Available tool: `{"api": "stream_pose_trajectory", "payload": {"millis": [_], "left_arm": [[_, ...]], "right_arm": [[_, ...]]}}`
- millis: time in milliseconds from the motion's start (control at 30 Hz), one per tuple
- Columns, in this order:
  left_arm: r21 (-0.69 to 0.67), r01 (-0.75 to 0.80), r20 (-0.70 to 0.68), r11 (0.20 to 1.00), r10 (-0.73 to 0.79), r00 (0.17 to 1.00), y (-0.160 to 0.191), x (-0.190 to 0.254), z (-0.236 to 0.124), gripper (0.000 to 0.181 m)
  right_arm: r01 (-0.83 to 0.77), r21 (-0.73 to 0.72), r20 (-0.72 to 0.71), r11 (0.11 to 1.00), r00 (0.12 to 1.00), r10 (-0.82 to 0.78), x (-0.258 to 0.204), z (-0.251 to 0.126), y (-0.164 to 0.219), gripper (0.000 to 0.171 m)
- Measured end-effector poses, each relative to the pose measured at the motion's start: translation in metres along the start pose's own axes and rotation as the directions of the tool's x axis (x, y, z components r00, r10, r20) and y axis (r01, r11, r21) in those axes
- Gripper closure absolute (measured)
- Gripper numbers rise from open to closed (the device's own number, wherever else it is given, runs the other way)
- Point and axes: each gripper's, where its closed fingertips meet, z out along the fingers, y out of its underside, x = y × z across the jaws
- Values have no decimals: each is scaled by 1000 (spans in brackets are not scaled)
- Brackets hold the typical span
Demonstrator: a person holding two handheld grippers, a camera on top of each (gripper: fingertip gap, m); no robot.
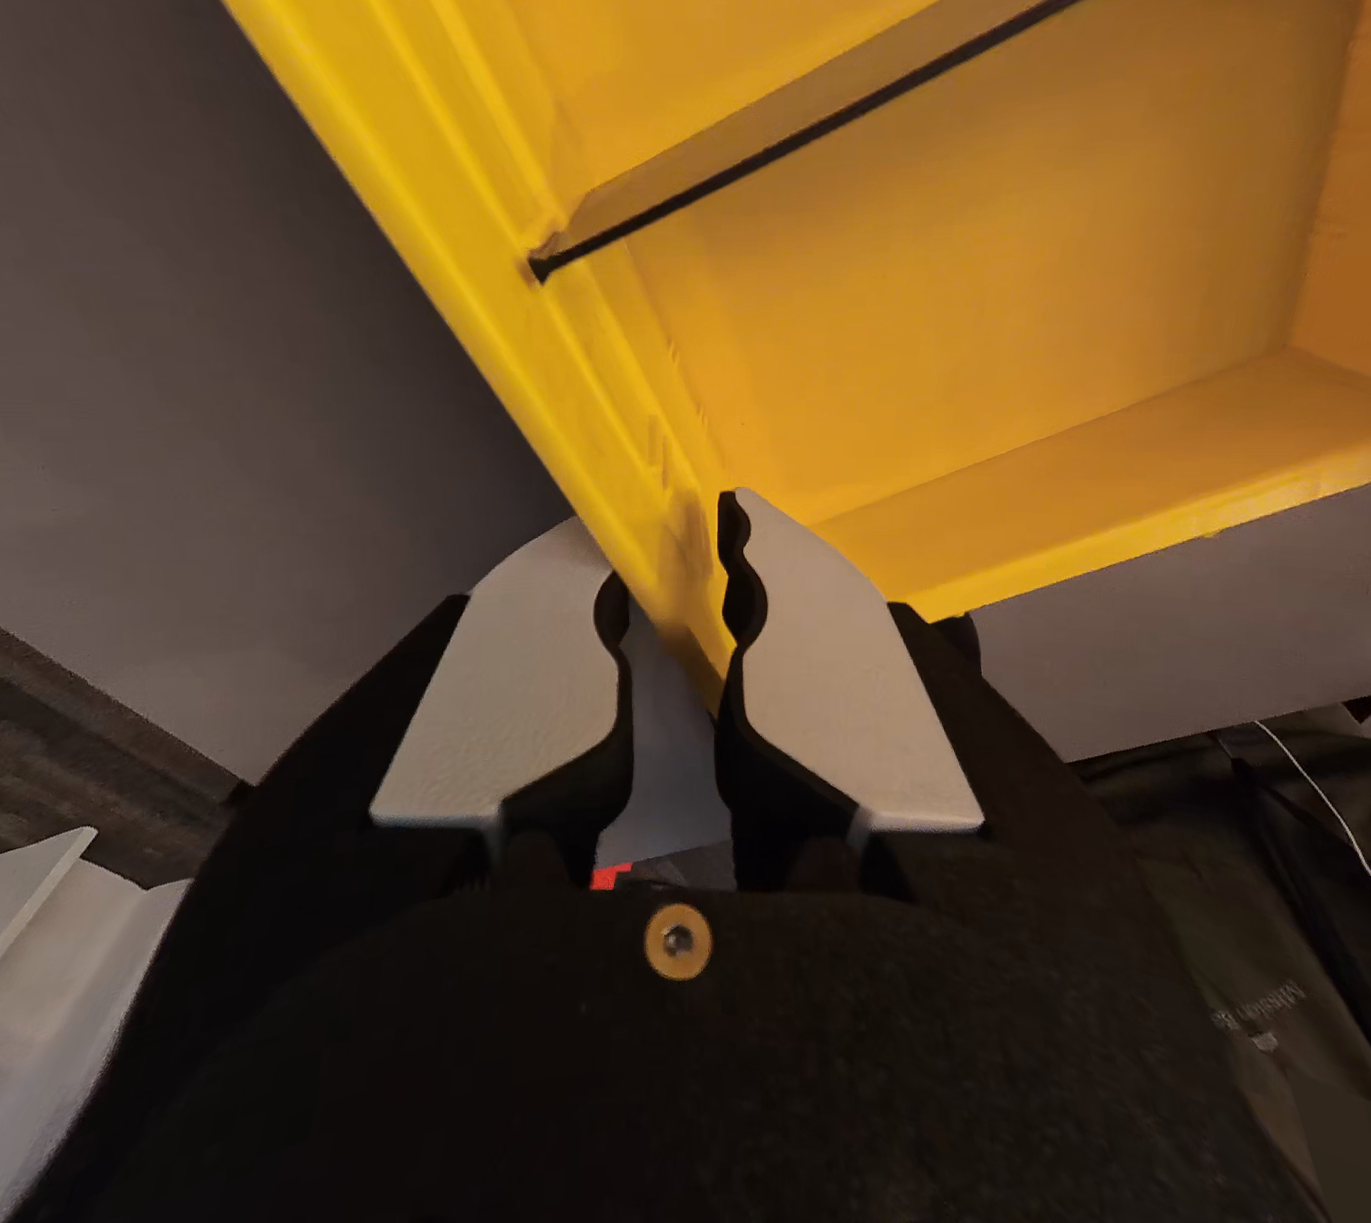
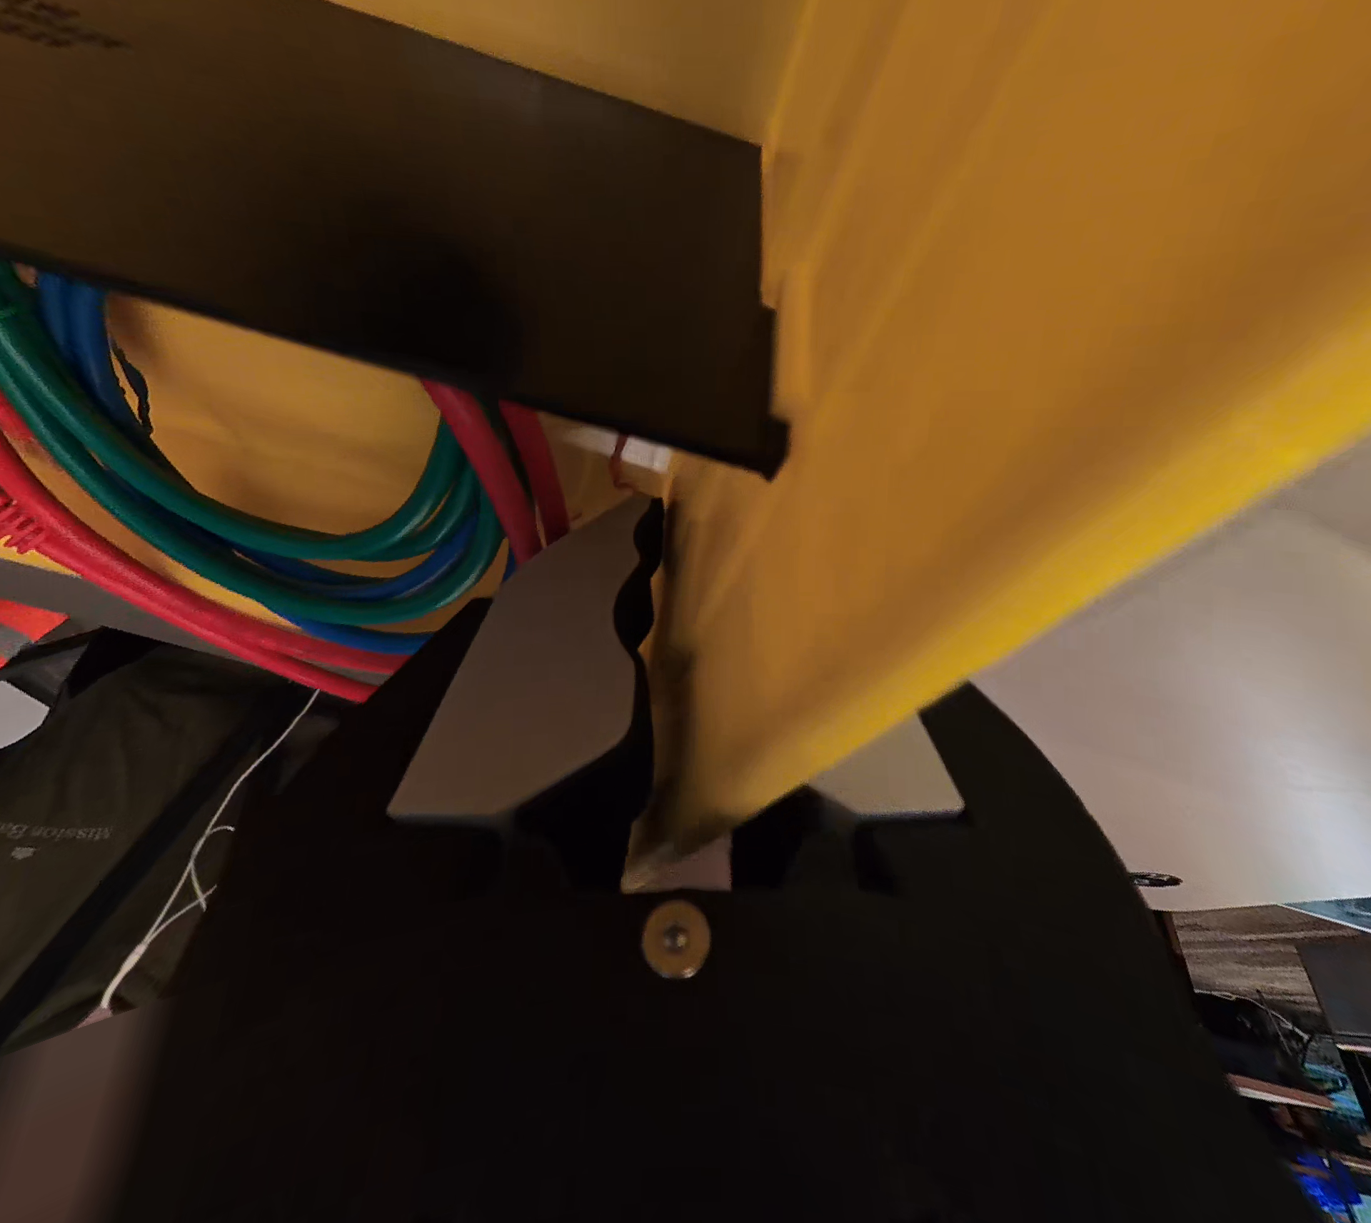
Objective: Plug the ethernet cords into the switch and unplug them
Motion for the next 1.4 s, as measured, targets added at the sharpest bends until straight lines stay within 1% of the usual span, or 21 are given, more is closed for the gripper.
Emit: {"api": "stream_pose_trajectory", "payload": {"millis": [33,100,267,333,433,567,667,733,867,1033,1133,1200,1267,1400], "left_arm": [[5,-3,0,1000,3,1000,2,0,-2,161],[33,-11,4,999,11,1000,3,-1,-8,162],[162,-9,22,987,5,1000,4,-2,-34,163],[225,-13,35,974,5,999,4,-2,-47,164],[328,-34,68,944,12,998,4,0,-69,164],[480,-87,126,873,30,992,4,4,-104,165],[574,-126,169,809,33,985,8,7,-127,167],[623,-138,177,770,33,984,11,11,-140,166],[696,-175,208,697,38,977,17,15,-161,165],[777,-211,237,593,36,971,23,16,-185,163],[822,-241,260,517,36,965,24,17,-201,162],[856,-257,274,448,28,961,23,19,-214,162],[882,-276,291,381,19,957,22,22,-226,162],[922,-313,321,228,2,947,17,34,-248,160]], "right_arm": [[2,2,4,1000,1000,-2,0,-1,1,161],[3,21,12,1000,1000,-4,0,-6,2,162],[4,109,20,994,1000,-6,-1,-25,6,160],[2,172,16,985,1000,-5,-2,-39,9,160],[-8,281,-26,960,1000,16,-2,-64,22,161],[30,473,-102,881,995,21,-18,-105,40,161],[93,627,-168,773,986,17,-42,-137,53,161],[166,714,-233,680,972,8,-61,-158,60,161],[307,819,-338,485,941,-24,-104,-187,71,161],[449,832,-455,325,889,-62,-149,-206,70,160],[499,839,-469,215,865,-180,-186,-213,61,157],[508,846,-460,161,848,-262,-210,-218,55,158],[521,850,-476,82,824,-308,-230,-228,48,158],[552,825,-563,-125,778,-279,-246,-248,37,158]]}}
